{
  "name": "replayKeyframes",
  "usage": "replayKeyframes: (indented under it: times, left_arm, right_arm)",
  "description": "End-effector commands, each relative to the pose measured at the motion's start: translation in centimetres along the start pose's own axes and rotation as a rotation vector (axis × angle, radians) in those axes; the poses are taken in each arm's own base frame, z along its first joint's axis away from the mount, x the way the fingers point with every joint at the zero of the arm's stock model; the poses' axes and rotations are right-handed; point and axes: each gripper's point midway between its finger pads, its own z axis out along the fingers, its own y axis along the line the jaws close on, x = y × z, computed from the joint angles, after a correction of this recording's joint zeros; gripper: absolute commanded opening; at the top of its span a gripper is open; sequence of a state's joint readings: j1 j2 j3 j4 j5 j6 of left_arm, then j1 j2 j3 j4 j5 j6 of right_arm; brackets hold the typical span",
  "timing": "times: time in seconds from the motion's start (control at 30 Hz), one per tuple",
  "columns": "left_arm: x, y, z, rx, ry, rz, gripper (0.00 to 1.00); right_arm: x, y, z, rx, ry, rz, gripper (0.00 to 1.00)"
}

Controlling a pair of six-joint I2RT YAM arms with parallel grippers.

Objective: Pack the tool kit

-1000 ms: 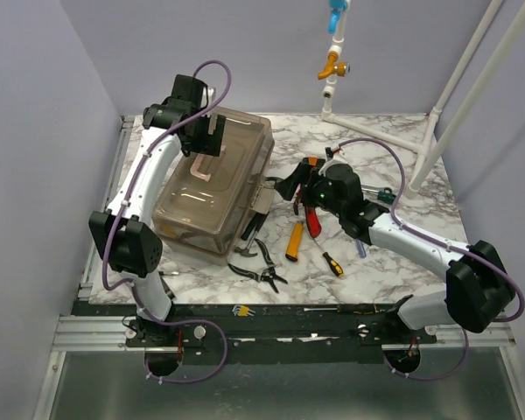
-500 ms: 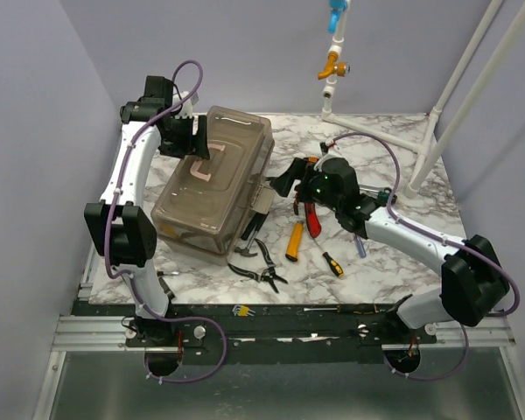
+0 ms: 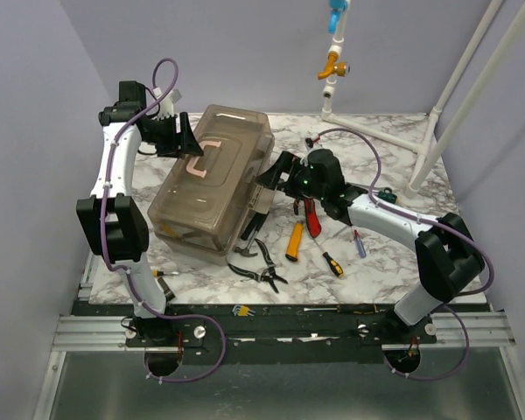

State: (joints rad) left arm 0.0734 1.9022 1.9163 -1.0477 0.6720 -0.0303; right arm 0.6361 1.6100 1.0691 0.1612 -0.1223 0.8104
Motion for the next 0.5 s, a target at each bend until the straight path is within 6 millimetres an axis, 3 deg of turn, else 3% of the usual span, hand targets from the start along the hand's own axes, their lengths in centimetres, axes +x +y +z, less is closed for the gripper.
replayKeyframes:
  times: [0.0,0.33,0.47]
  left_arm:
    - [1.6,-1.9,3.0,0.271,0.073,-0.142,0.38]
    - [0.7,-0.9,2.7,0.366,0.026,-0.190,0.38]
    - [0.3,-0.8,2.4,0.383,0.012,-0.197,0.38]
  right_arm:
    - [0.8,0.4,0.3,-0.108,0.036,0.105,0.97]
    - [1.2,3.6,1.0,-0.358,0.077,0.158,0.90]
    - [1.3,4.1,2.2,-0.395,0.096,0.200,0.89]
